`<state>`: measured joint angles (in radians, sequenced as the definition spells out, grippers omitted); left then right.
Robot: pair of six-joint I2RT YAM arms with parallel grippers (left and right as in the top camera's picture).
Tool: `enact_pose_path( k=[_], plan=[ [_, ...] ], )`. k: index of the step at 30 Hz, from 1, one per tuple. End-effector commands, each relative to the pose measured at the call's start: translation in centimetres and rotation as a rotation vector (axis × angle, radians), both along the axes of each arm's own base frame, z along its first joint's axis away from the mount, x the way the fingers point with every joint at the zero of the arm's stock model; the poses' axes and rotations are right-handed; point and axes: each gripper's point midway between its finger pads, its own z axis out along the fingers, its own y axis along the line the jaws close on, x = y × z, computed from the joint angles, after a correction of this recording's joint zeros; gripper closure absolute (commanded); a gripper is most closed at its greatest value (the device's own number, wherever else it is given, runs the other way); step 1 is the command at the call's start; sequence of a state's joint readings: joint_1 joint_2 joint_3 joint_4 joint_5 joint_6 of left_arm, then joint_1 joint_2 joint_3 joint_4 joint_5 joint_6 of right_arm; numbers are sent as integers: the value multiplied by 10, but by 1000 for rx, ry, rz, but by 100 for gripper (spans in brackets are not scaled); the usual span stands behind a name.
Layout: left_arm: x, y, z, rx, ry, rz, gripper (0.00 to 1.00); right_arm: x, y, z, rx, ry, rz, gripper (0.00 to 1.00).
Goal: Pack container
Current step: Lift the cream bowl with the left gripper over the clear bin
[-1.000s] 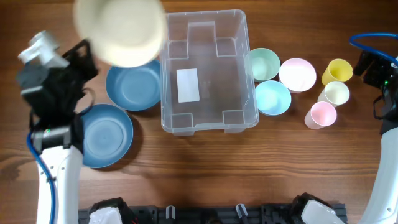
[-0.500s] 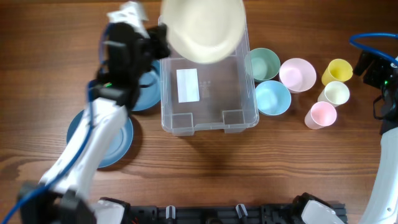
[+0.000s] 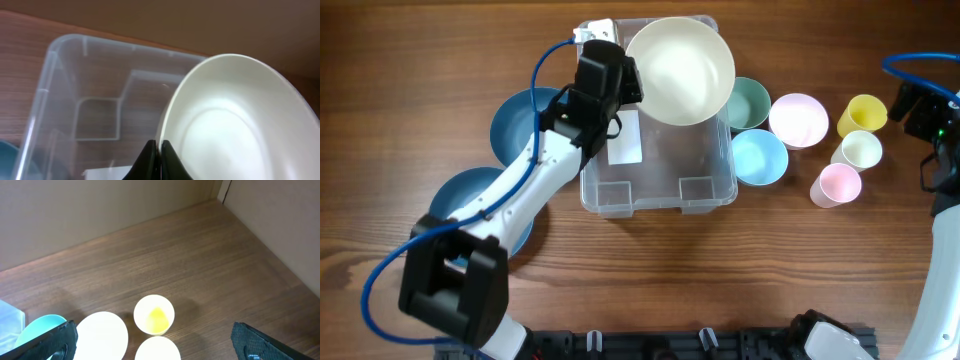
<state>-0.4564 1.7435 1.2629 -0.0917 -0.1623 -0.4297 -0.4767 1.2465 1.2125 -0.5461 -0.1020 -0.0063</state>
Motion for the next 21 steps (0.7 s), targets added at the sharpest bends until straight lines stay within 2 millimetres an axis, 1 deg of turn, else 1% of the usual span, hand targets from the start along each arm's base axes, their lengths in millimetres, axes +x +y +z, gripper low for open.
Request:
enact_pose_path(
  k=[1, 2, 3, 4, 11, 13, 18, 19, 21],
  plan=[
    [7, 21, -22, 111, 27, 93, 96, 4, 1, 6, -10, -10, 19, 0],
    [7, 24, -27, 124, 39, 102, 96, 4, 1, 6, -10, -10, 19, 0],
    [6, 24, -36, 135, 61, 102, 96, 4, 1, 6, -10, -10, 19, 0],
    [6, 25, -37, 137, 65, 102, 96, 4, 1, 6, -10, -10, 19, 0],
    [12, 27, -49, 140, 72, 112, 96, 4, 1, 6, -10, -10, 19, 0],
    [17, 30, -52, 143, 64, 116, 96, 4, 1, 6, -10, -10, 19, 0],
    [25, 33, -51, 135, 39, 125, 94, 4, 1, 6, -10, -10, 19, 0],
    [25, 33, -51, 133, 38, 126, 90, 4, 1, 6, -10, -10, 19, 0],
    [27, 33, -49, 132, 28, 124, 72, 4, 1, 6, -10, -10, 19, 0]
  ],
)
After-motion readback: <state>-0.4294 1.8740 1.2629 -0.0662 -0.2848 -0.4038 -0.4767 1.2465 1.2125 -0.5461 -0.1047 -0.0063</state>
